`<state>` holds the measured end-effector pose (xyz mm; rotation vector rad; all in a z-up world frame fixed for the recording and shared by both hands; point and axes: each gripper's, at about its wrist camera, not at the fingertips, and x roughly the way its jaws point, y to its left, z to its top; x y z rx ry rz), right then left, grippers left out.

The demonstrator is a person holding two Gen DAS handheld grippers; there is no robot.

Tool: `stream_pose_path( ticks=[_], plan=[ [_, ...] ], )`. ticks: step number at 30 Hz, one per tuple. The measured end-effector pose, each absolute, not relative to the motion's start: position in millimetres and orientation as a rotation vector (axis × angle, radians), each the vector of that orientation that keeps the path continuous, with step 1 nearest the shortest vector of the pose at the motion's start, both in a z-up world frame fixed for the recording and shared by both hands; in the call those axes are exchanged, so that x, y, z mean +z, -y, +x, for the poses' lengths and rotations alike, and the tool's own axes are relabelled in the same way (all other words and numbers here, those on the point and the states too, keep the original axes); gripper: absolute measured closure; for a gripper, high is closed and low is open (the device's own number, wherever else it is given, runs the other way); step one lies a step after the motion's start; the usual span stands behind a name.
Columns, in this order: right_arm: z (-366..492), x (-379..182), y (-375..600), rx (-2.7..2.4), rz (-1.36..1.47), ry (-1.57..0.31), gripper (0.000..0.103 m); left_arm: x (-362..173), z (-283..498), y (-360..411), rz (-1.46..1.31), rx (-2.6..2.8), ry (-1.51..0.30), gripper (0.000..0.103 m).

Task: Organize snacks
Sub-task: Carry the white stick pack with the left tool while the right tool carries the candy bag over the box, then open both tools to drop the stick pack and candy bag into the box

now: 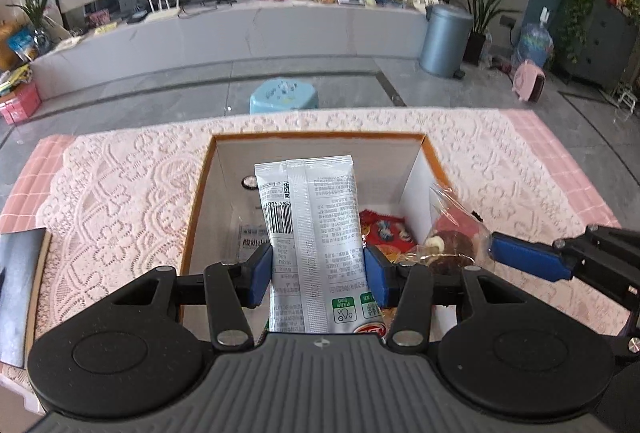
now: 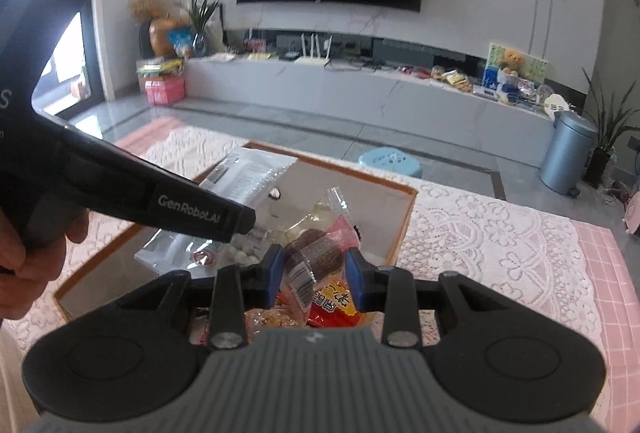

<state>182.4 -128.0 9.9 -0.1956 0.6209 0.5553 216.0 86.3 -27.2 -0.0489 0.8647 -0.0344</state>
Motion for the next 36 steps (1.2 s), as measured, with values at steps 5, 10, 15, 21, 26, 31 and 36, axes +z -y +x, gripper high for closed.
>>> stream_pose_path(
  ticks=[5, 10, 15, 21, 26, 31, 36],
  plan=[
    [197.6, -3.1, 114.5, 0.575, -0.261, -0.644, 0.072, -46.5, 230.3, -89.4, -0.005, -0.043, -0.919, 0.048],
    [209.5, -13.8, 102.4, 0.597, -0.324, -0.651, 0.072, -63.1, 243.2, -94.1, 0.008, -0.048, -0.968, 0.048],
    [218.8, -26.9, 91.1, 0.628, -0.377, -0.666, 0.072, -75.7, 251.4, -99.1, 0.013, -0.061, -1.011, 0.048],
    [227.1, -39.6, 81.9, 0.626, -0.420, -0.684, 0.071, -85.0, 258.1, -98.0, 0.043, -0.072, -1.047, 0.048],
    [233.8, -48.9, 75.0, 0.615, -0.469, -0.702, 0.070, -90.7, 262.2, -93.4, 0.070, -0.072, -1.065, 0.047],
    [237.1, -53.2, 71.6, 0.606, -0.504, -0.712, 0.068, -90.9, 262.4, -92.7, 0.074, -0.076, -1.064, 0.046],
    [237.4, -52.2, 73.2, 0.595, -0.506, -0.714, 0.066, -88.9, 264.6, -95.6, 0.061, -0.076, -1.062, 0.041]
  ],
)
